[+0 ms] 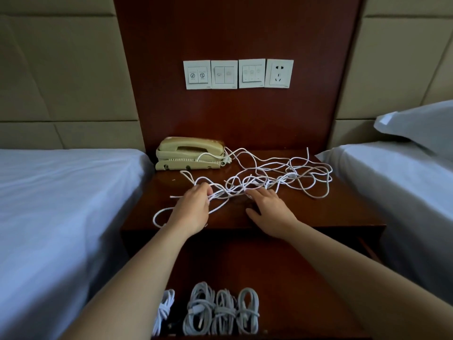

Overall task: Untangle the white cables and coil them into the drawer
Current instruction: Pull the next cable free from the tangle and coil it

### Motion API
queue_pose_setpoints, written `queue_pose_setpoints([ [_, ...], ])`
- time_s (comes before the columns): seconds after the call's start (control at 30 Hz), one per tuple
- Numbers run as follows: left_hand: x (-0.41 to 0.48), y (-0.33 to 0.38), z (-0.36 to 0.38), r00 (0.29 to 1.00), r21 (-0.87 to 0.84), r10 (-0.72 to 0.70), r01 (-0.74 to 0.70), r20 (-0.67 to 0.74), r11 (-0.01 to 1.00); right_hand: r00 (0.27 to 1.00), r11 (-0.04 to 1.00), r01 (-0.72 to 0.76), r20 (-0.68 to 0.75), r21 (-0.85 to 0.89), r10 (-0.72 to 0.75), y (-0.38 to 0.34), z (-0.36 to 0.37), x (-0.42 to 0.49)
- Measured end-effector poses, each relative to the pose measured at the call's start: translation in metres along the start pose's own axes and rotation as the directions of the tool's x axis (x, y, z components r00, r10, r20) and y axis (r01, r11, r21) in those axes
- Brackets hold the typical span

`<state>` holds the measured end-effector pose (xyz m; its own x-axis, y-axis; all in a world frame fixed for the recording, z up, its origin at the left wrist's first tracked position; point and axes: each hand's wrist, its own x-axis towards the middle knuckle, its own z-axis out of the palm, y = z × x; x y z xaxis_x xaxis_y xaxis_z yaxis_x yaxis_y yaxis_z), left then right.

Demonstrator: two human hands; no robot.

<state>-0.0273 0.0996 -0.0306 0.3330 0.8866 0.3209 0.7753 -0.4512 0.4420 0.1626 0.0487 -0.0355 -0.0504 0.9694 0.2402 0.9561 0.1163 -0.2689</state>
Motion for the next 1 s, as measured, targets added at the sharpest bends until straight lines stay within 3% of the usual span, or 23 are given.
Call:
queue_pose_setpoints([
  [0.23,0.001,-0.018,-0.019,0.957,-0.142,-0.049,0.008,-0.287,0.990,0.997,1.000,-0.006,0.082,-0.009,0.007,0.004,0.002,0.001],
  [0.3,0.002,-0.022,-0.025,0.931,-0.236,-0.125,0.043,-0.342,0.971,0.996,1.000,-0.012,0.093,-0.003,0.012,0.005,0.003,0.003],
  [0.4,0.002,-0.025,-0.034,0.887,-0.429,-0.294,0.125,-0.355,0.895,0.995,1.000,-0.024,0.092,0.002,0.024,0.005,0.004,0.006],
  [0.5,0.002,-0.027,-0.033,0.877,-0.570,-0.368,0.140,-0.308,0.810,0.996,0.999,-0.017,0.086,0.048,0.012,0.004,0.002,0.007],
  [0.57,0.003,-0.020,-0.033,0.864,-0.608,-0.370,0.097,-0.341,0.788,0.999,0.988,0.013,-0.043,0.155,-0.006,0.002,-0.002,0.007],
  [0.63,0.005,-0.007,-0.036,0.850,-0.614,-0.333,0.015,-0.407,0.789,0.969,0.958,0.051,-0.246,0.283,0.021,-0.006,-0.010,0.008],
  [0.7,0.004,0.007,-0.038,0.872,-0.586,-0.237,-0.069,-0.429,0.807,0.941,0.912,0.082,-0.333,0.403,0.063,-0.016,-0.018,0.012],
  [0.87,-0.008,0.022,-0.037,0.893,-0.404,0.060,-0.260,-0.446,0.877,0.980,0.753,0.112,-0.196,0.649,0.023,-0.044,-0.021,0.021],
  [1.0,-0.010,0.019,-0.035,0.893,-0.347,0.163,-0.323,-0.418,0.880,0.985,0.792,0.112,-0.175,0.600,-0.006,-0.054,-0.016,0.026],
])
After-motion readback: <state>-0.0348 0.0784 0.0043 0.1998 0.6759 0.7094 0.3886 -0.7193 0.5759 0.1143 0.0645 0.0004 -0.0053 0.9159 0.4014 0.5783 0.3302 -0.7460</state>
